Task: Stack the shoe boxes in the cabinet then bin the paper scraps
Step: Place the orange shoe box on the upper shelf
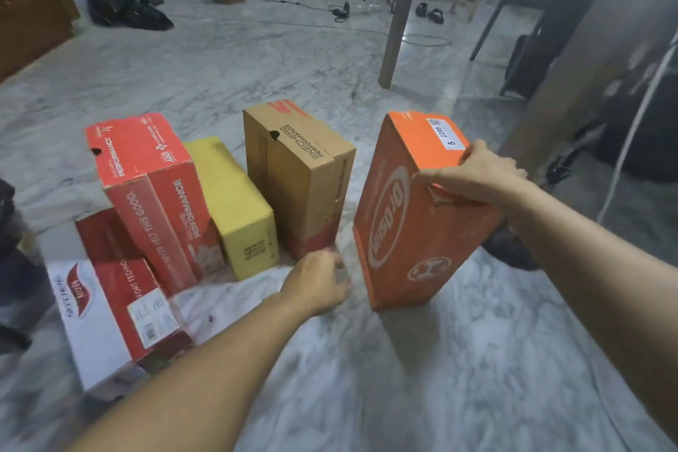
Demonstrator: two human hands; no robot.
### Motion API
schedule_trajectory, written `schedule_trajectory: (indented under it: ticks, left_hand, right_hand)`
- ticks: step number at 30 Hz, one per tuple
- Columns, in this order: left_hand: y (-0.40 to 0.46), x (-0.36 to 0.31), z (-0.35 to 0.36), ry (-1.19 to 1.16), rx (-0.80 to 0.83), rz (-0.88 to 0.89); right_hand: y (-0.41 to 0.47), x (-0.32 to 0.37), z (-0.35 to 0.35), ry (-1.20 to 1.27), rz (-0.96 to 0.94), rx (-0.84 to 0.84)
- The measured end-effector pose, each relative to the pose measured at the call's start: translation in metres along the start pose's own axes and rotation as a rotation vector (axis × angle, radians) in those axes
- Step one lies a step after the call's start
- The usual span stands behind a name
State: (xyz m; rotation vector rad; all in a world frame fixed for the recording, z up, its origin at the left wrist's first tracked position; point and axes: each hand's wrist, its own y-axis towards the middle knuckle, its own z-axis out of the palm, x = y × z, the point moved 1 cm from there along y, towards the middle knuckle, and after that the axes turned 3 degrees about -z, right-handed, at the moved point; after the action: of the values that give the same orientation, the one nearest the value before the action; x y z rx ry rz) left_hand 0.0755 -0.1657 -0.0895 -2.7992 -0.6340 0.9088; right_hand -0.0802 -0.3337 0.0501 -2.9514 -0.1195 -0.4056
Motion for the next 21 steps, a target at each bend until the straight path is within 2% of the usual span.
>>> schedule_trajectory:
  ticks: [4, 9, 14, 16, 21]
  left_hand:
    - [-0.025, 0.012, 0.009, -0.147, 0.106, -0.167]
    - [-0.041, 0.022, 0.033, -0.382, 0.125, -0.355]
    - [-0.044, 0.025, 0.063, -0.667, 0.194, -0.502]
    - [-0.042, 0.025, 0.074, -0.715, 0.173, -0.558]
    - [-0.038, 0.033, 0.087, -0.885, -0.021, -0.684]
  right_hand:
    - [-0.040, -0.008, -0.006, -0.008, -0.004, 0.050]
    - [-0.069, -0.018, -0.013, -0.068, -0.082, 0.072]
    - [-0.073, -0.032, -0.024, 0.017, -0.043, 0.120]
    - [-0.071, -0.043, -0.025, 0.123, -0.001, 0.166]
    - [-0.063, -0.073, -0.016, 0.319, 0.123, 0.280]
